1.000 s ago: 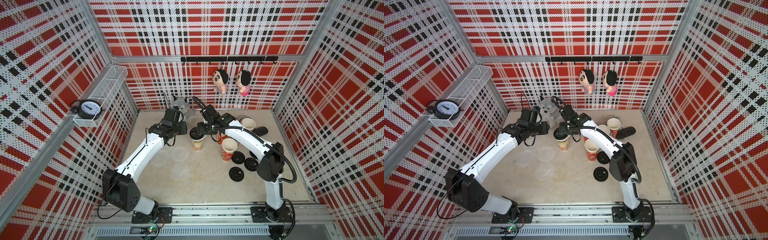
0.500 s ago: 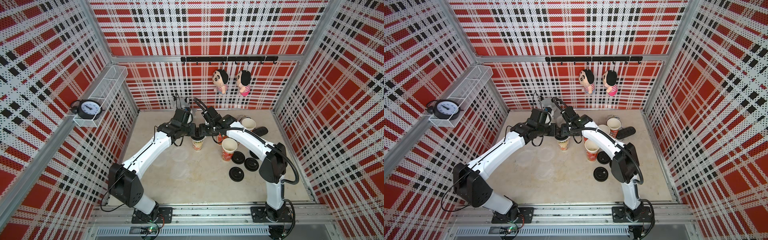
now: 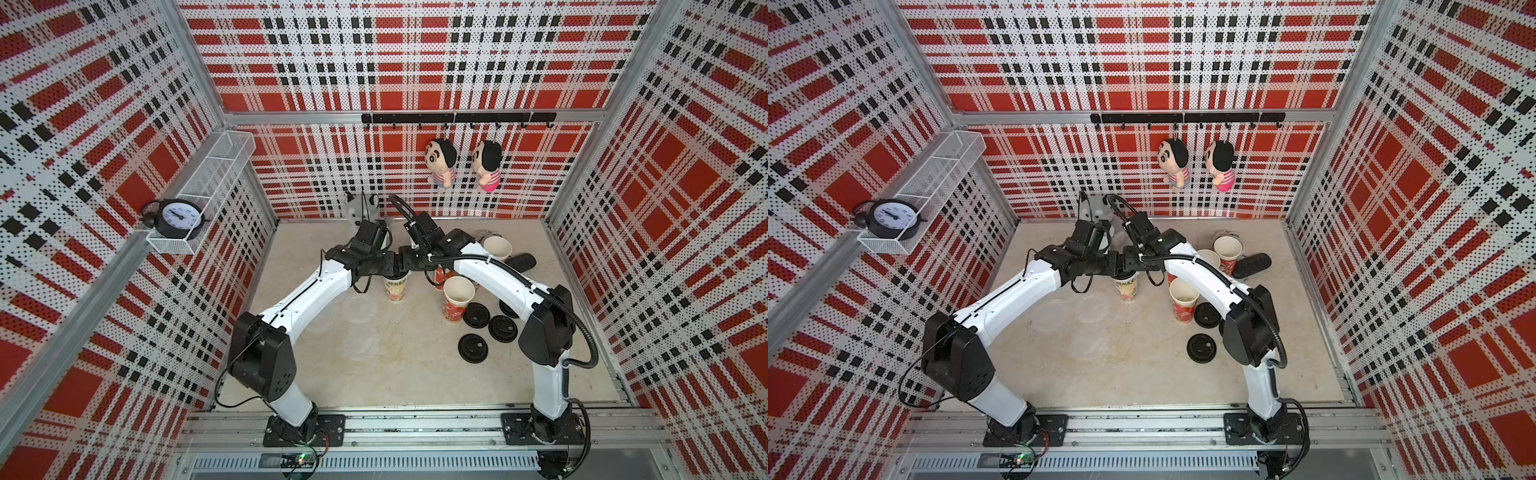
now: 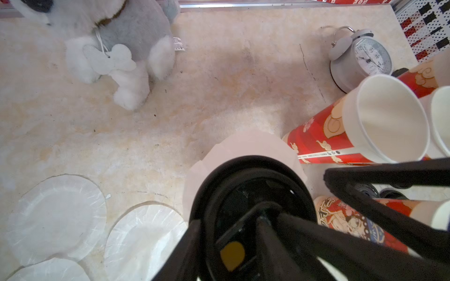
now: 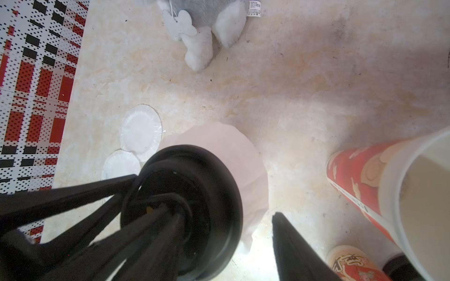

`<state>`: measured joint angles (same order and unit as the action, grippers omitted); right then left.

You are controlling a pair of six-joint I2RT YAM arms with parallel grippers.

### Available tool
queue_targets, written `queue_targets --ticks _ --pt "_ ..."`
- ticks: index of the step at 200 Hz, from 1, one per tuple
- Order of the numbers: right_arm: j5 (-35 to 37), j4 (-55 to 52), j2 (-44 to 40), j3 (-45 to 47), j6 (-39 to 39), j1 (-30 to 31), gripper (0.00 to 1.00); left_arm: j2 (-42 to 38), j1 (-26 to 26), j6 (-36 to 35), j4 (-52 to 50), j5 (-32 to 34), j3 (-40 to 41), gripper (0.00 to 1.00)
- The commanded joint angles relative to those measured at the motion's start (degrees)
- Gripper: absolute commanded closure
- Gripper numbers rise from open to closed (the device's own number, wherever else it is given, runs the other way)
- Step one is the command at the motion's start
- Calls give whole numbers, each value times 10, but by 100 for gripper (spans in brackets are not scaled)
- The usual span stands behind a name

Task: Put the leak-proof paper on the milk tea cups
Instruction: Secure the cup lid on the cup.

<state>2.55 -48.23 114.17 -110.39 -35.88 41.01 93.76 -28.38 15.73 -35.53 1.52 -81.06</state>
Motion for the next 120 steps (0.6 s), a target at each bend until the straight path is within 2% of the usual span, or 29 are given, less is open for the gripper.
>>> queue_targets --ticks 1,38,120 --pt "0 -7 -9 1 -3 -5 39 20 -4 -10 -17 18 3 59" --pt "8 -7 -34 8 -3 -5 39 20 -4 -10 -17 26 28 60" --pt "14 18 -75 87 -18 -11 40 16 -7 -7 -17 27 39 60"
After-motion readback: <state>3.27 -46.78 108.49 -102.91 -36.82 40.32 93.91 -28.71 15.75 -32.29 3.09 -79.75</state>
